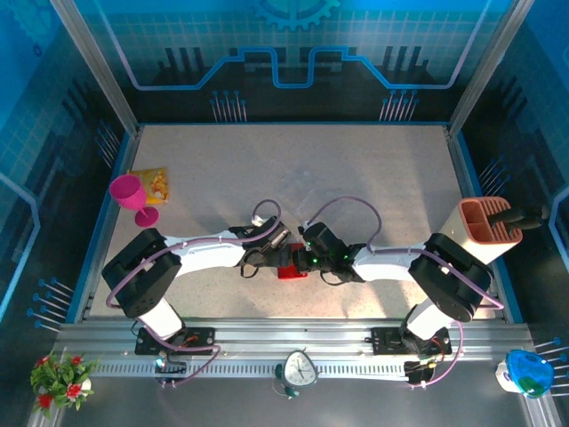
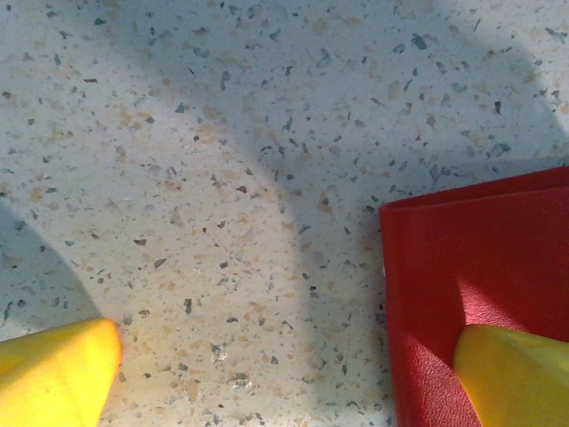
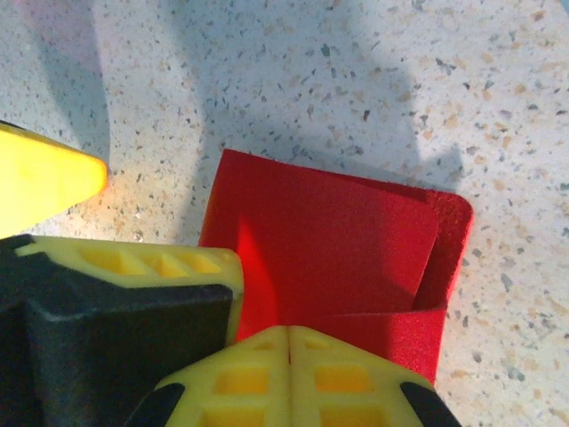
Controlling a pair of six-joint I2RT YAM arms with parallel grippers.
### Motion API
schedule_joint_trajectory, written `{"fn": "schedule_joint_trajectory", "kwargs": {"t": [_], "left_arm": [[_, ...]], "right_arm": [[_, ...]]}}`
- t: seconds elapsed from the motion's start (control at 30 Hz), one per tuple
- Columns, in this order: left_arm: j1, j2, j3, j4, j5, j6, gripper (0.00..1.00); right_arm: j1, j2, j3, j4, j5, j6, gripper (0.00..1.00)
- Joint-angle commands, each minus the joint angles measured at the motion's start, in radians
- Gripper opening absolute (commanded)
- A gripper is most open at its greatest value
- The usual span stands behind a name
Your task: Put the credit cards into the card holder
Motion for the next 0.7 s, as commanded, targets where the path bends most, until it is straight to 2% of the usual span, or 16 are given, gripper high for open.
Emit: {"fn": "schedule_joint_trajectory", "kwargs": {"t": [0.0, 0.13, 0.3, 0.67], "left_arm": [[-0.011, 0.033, -0.035, -0.034, 0.022, -0.010, 0.99], [-0.011, 0.003, -0.023, -0.044, 0.025, -0.014, 0.99], [-0.006, -0.043, -0.015, -0.048, 0.025, -0.014, 0.99], [-0.001, -0.110, -0.025, -0.040, 0.003, -0.011, 0.99]], "right_arm": [[0.005, -0.016, 0.020, -0.270, -0.099, -0.032, 0.09], [-0.040, -0.100, 0.076, -0.325, -0.119, -0.055, 0.18], [-0.104, -0.201, 0.085, -0.372, -0.131, -0.069, 0.24], [-0.185, -0.303, 0.055, -0.400, -0.127, -0.083, 0.30]]}}
